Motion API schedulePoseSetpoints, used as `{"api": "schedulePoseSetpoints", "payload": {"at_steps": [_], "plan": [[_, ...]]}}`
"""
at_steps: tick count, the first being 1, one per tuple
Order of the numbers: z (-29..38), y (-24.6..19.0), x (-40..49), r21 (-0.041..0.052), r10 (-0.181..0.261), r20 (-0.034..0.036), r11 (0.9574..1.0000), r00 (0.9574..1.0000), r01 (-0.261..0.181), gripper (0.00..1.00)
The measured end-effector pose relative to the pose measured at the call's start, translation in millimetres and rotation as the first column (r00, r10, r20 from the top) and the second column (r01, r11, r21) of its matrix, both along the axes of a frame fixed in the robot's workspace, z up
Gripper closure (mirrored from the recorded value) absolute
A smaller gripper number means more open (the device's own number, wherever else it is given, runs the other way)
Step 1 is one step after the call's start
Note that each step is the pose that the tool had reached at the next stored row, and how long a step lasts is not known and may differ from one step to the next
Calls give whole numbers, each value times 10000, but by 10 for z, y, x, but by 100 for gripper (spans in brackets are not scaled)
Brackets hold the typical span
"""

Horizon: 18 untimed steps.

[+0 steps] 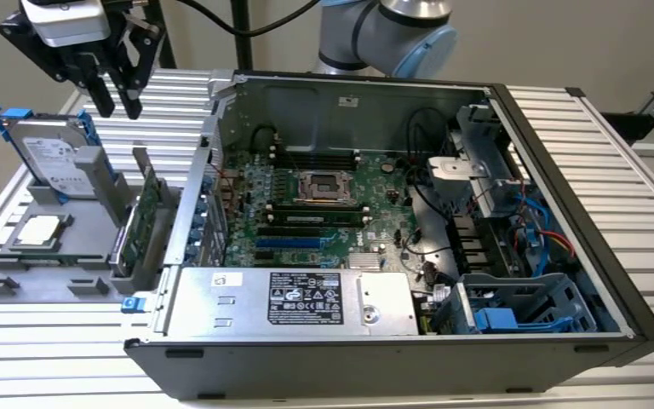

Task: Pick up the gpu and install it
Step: 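Reach for the gpu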

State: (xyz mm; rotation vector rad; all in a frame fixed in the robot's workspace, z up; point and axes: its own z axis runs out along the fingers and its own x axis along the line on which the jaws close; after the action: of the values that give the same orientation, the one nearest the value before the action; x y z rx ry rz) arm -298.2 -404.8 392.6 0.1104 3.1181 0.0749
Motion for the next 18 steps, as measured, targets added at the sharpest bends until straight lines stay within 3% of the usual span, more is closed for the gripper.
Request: {"api": "schedulePoseSetpoints", "payload": {"at_steps": [7, 18], "plan": [[-10, -22, -9, 1, -2, 0, 10000, 10000, 2, 100], [-60, -116, -58, 1, -1, -3, 10000, 10000, 1, 100]]}}
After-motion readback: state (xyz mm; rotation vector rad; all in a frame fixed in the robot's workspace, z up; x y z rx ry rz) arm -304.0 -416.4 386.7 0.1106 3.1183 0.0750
